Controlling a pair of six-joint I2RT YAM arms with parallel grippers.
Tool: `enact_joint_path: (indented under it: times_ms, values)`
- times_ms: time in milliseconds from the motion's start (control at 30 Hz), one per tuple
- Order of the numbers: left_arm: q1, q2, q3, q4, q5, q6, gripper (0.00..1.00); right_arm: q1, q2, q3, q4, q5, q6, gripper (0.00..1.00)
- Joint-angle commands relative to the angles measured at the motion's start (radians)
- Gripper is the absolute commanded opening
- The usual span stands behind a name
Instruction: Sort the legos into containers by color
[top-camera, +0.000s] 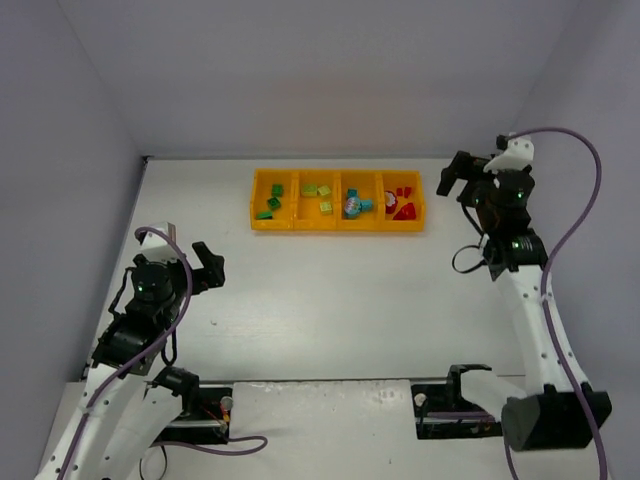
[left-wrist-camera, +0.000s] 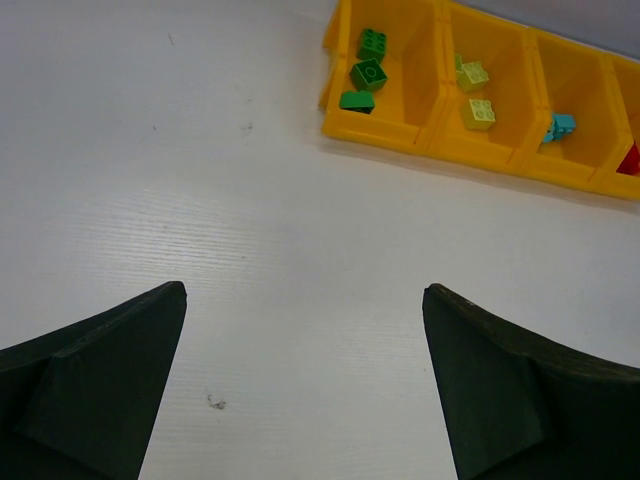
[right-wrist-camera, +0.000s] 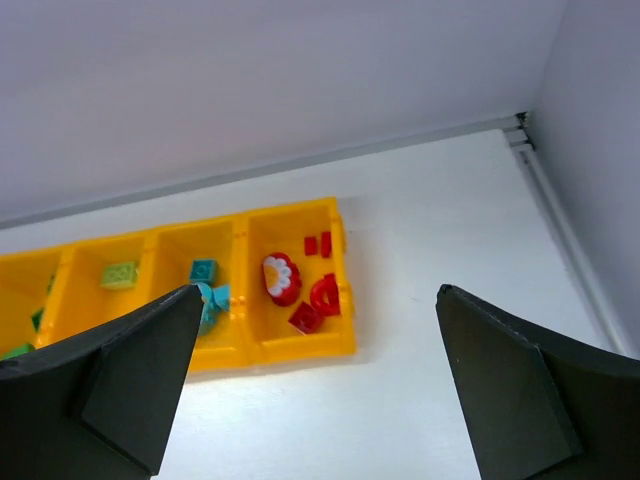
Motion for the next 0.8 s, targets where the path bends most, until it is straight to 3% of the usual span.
enact_joint_path:
  times_ms: [0, 233, 433, 767]
  values:
    - [-0.002, 0.015, 0.030, 0.041, -0.043, -0.011, 0.97, 0.012, -0.134, -0.109, -0.023, 0.053, -0.102, 1.00]
    - [-0.001, 0.092, 0.165, -0.076, -0.092, 0.031, 0.97, 0.041, -0.432, -0.193, -0.058, 0.136, -0.059, 1.00]
    - [-0.001, 0.133, 0.288, -0.171, -0.135, 0.012, 0.97, 0.098, -0.512, -0.231, -0.106, 0.142, -0.065, 1.00]
    - [0.001, 0.155, 0.480, -0.336, -0.161, 0.046, 0.97, 0.130, -0.588, -0.150, -0.273, 0.096, -0.022, 1.00]
